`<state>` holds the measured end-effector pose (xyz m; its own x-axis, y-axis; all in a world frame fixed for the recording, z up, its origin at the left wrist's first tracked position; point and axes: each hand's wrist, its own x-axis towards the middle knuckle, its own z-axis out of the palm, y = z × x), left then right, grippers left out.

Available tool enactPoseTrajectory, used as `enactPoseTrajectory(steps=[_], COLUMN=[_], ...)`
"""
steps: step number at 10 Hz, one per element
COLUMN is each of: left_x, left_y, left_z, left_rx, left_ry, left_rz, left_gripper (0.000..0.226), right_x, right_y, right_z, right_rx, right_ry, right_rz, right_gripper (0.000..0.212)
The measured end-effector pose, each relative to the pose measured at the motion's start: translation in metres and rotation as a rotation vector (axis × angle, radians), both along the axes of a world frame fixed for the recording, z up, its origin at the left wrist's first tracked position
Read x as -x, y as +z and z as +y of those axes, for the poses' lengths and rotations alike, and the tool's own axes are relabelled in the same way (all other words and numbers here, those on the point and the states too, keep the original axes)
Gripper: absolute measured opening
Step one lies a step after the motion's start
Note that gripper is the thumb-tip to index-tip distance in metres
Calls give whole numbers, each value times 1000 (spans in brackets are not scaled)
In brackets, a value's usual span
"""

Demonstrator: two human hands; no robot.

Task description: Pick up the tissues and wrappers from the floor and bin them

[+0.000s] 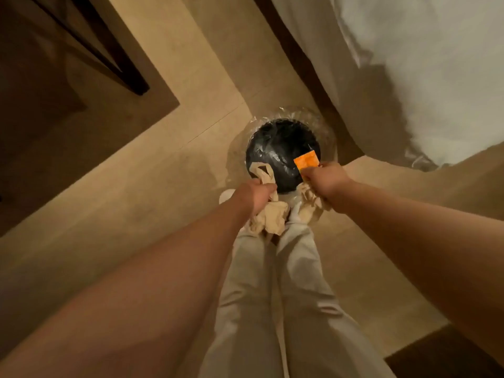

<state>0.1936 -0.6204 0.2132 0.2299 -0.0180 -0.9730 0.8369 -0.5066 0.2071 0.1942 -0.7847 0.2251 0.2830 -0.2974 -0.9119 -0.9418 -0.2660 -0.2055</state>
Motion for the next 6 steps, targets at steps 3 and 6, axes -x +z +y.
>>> enactPoseTrajectory(steps=[3,6], left_x=[-33,-35], left_y=[-154,-99], left_z=[-31,-21], left_rx=[-47,-82], left_ry=[32,181], left_rz=[-62,-7], left_gripper=[41,33], right_x=[-34,-29], right_y=[-153,-99], right_z=[-19,-31], right_rx=[-98,-207], right_ry=[-1,-117], right_rz=[30,16], right_gripper=[16,40])
